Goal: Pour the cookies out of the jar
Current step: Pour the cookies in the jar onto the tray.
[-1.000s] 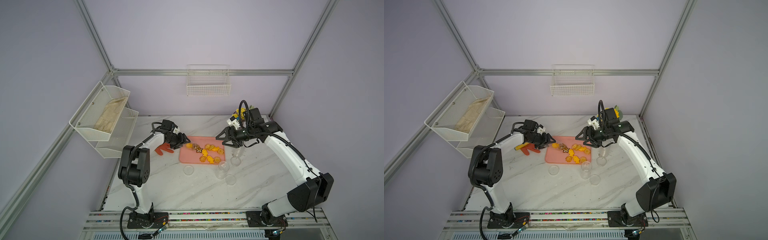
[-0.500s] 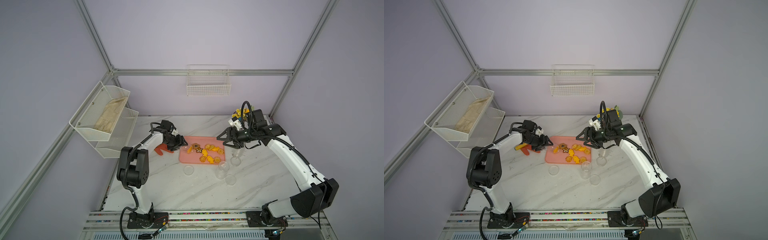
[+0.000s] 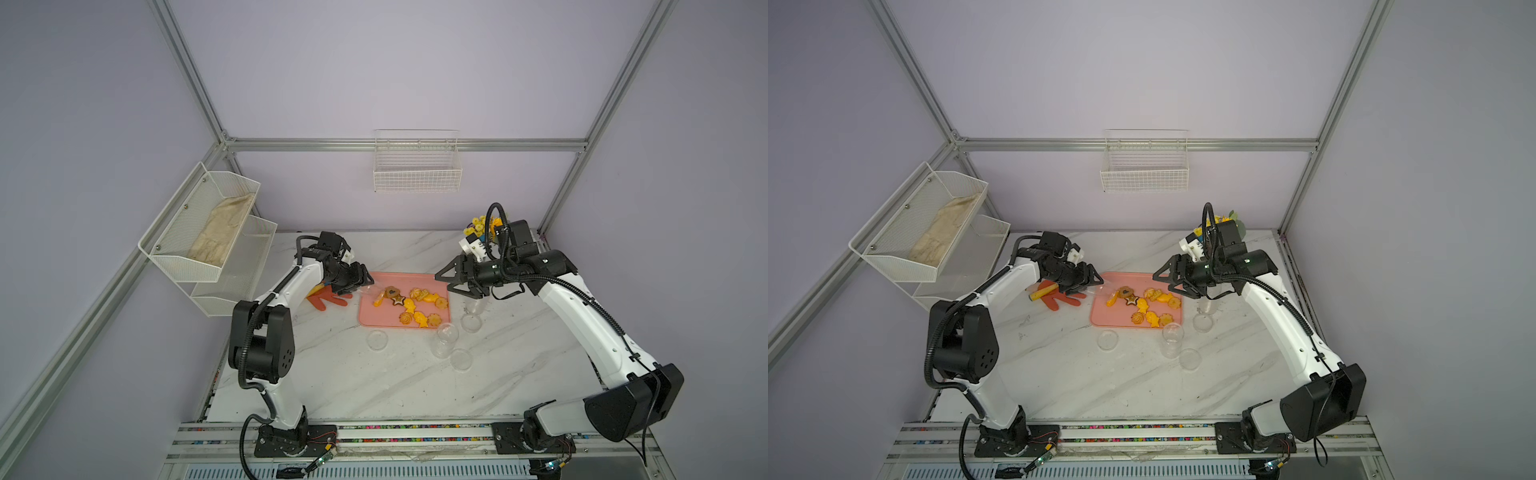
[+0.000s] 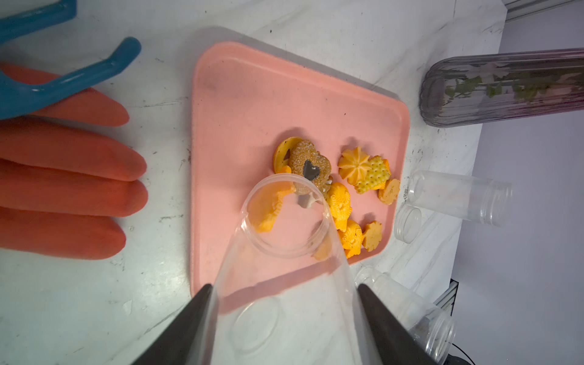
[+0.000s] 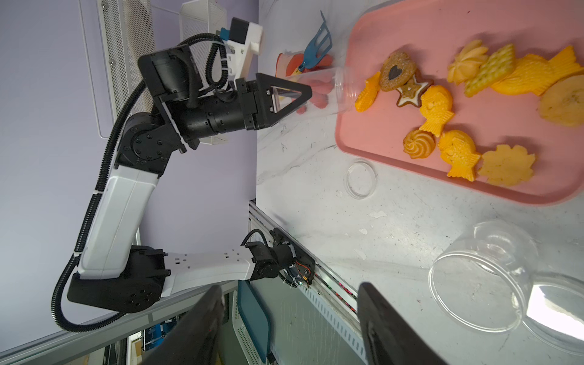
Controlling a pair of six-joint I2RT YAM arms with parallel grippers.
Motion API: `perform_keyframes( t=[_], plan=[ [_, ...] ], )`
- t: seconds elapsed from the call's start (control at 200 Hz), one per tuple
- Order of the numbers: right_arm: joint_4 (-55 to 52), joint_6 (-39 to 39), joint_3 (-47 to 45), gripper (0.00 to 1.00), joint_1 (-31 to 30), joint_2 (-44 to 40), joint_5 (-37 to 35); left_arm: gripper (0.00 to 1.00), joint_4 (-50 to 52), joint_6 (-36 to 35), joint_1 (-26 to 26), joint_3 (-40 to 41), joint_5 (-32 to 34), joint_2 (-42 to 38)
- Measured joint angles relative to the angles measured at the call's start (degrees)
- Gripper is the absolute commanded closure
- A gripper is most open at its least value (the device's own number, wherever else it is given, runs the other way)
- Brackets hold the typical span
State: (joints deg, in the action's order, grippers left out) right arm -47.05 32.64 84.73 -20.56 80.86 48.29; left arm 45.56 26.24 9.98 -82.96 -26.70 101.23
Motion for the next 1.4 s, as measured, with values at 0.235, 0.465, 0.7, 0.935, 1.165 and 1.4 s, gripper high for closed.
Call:
perform_keyframes(
  t=[0.235,0.465,0.7,0.935,1.165,1.4],
  plan=[
    [0.7,0.9,-2.0,0.28,0.0,-0.7,-0.8,0.32,0.2,0.7,-1.3,0.0,-3.6,-6.5],
    [1.8,1.8,-2.2,0.26,0.0,-0.7,-2.0,0.31,-7.0,7.3,-4.1,3.8,-11.1,-12.9],
    [3.8,4.0,-4.4,0.21,0.0,-0.7,-3.1,0.31,-15.1,14.8,-5.0,6.8,-17.4,-15.0],
    [4.4,4.8,-0.9,0.03,0.0,0.9,-3.9,0.31,-18.0,17.7,-5.0,9.7,-20.2,-17.5],
    [4.9,5.8,3.3,0.02,0.0,5.6,-4.7,0.31,-21.1,22.2,-5.0,13.0,-22.1,-25.4],
    [4.9,6.3,4.1,0.03,0.0,5.7,-5.0,0.30,-28.9,29.8,-5.0,14.5,-25.3,-26.2]
  ],
)
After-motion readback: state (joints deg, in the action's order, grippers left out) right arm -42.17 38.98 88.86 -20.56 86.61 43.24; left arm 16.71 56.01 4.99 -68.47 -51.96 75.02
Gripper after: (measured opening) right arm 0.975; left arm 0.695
